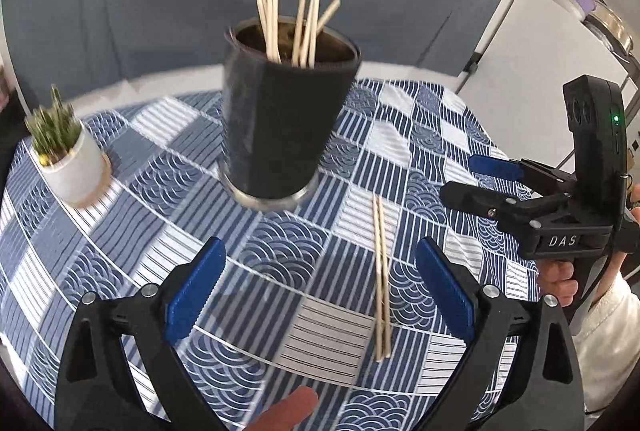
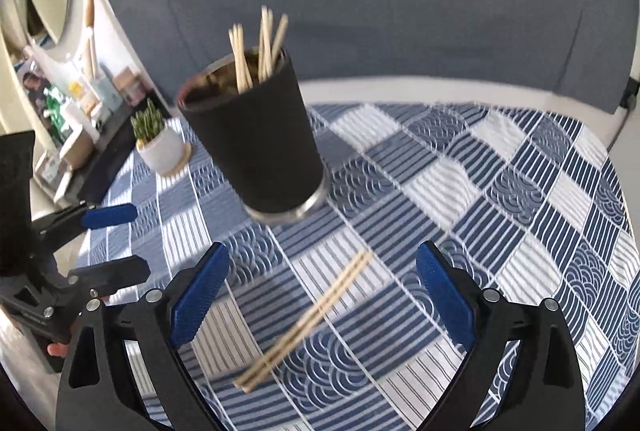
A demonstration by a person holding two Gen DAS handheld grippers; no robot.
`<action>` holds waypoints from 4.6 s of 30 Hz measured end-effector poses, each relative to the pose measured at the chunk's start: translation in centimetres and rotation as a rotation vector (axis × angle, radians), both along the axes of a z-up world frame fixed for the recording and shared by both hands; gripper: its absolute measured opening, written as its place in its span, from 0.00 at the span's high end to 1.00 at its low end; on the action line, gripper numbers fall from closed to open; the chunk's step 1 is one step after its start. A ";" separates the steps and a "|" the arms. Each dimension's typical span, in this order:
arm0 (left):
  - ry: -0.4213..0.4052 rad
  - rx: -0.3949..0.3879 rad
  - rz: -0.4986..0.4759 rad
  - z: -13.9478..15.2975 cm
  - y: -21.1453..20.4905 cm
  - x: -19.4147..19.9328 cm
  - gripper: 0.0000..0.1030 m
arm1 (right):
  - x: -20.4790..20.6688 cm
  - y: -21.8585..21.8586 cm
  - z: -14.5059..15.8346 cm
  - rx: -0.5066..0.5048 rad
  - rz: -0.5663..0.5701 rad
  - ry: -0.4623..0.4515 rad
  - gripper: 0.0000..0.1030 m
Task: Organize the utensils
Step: 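Open both grippers and move them down toward the last loose sticks, then close the left gripper on a loose stick while the right gripper closes on another, then lift both sticks upright and carry them over the black cup, then lower both sticks into the black cup and open both grippers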
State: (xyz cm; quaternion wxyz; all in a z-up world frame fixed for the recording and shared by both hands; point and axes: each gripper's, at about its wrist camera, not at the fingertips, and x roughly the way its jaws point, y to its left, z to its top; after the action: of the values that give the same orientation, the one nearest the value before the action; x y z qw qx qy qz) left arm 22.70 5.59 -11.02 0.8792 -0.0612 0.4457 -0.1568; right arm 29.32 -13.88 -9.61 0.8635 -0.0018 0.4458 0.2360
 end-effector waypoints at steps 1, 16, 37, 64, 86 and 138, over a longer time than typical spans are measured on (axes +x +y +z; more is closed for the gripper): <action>0.009 0.005 0.004 -0.5 -0.4 -0.1 0.09 | 0.0 0.0 -0.3 -0.008 0.006 0.013 0.12; 0.109 0.046 -0.012 -5.6 -4.1 0.8 0.09 | 2.0 -3.3 -7.5 -0.086 -0.086 0.205 0.12; 0.161 0.228 -0.192 -10.1 -7.0 3.2 0.08 | 3.0 -0.9 -10.8 -0.155 -0.292 0.306 0.12; 0.228 0.330 -0.018 -9.9 -7.8 4.2 0.26 | 2.6 -3.3 -9.8 -0.287 -0.331 0.422 0.64; 0.381 0.191 0.054 -8.8 -2.9 -0.4 0.95 | 4.3 -13.3 -7.2 -0.015 -0.444 0.427 0.96; -0.324 -0.093 0.199 14.9 4.6 8.2 0.95 | 8.6 0.5 20.2 0.284 0.057 -0.429 0.95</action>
State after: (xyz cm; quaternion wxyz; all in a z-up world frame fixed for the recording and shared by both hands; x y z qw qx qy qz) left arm 30.93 10.18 3.88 0.9468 -0.1195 0.2825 -0.0973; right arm 37.94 -13.40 10.55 0.9228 0.0568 0.2147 0.3148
